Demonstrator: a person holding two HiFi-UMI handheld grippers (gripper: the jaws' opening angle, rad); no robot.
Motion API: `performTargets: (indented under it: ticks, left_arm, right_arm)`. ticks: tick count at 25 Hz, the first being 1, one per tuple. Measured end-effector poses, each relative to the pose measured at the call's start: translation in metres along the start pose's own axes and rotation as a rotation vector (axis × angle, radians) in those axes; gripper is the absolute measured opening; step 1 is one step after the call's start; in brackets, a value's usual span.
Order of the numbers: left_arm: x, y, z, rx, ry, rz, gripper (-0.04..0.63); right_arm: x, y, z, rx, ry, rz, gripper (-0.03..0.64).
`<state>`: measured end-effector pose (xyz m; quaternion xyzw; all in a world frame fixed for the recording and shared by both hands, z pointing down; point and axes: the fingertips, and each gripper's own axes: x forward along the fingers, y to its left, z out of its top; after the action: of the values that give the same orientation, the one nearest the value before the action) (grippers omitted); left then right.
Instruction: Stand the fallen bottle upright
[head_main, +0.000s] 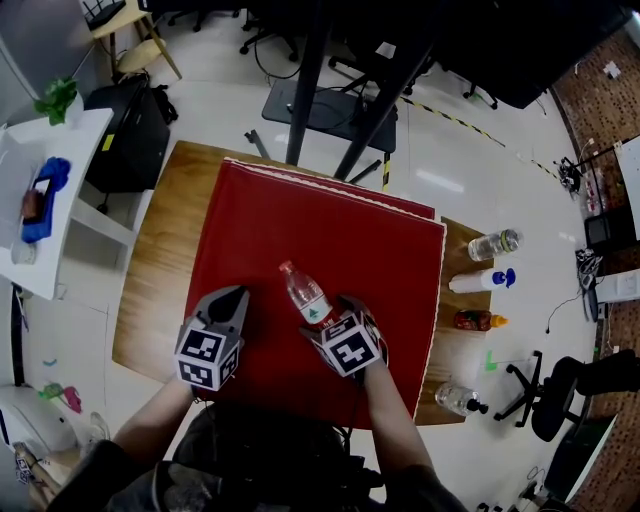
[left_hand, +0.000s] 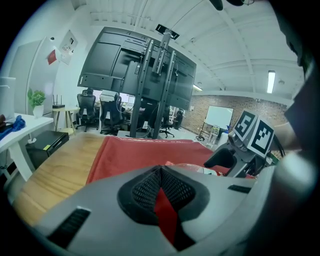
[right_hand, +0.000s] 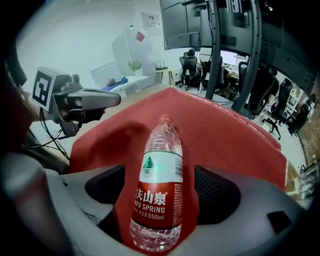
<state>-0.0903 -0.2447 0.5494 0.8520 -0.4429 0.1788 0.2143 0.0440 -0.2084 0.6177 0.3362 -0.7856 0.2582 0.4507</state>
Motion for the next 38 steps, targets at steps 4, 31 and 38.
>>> performTargets:
  ticks: [4,31,38]
  left_arm:
    - [0.007,0.003,0.0,-0.01,0.002,0.004,0.04]
    - [0.034,-0.004,-0.005,-0.035,0.017,-0.083,0.039]
    - [0.035,-0.004,-0.008,-0.033,0.022,-0.089,0.039]
  right_arm:
    - [0.01,-0.006,0.002,0.022,0.027,0.004,0.442]
    - [0.052,-0.017,-0.003,0.006,0.185,0.024,0.407]
    - [0.053,-0.016,-0.003,-0.021,0.193,0.01,0.359]
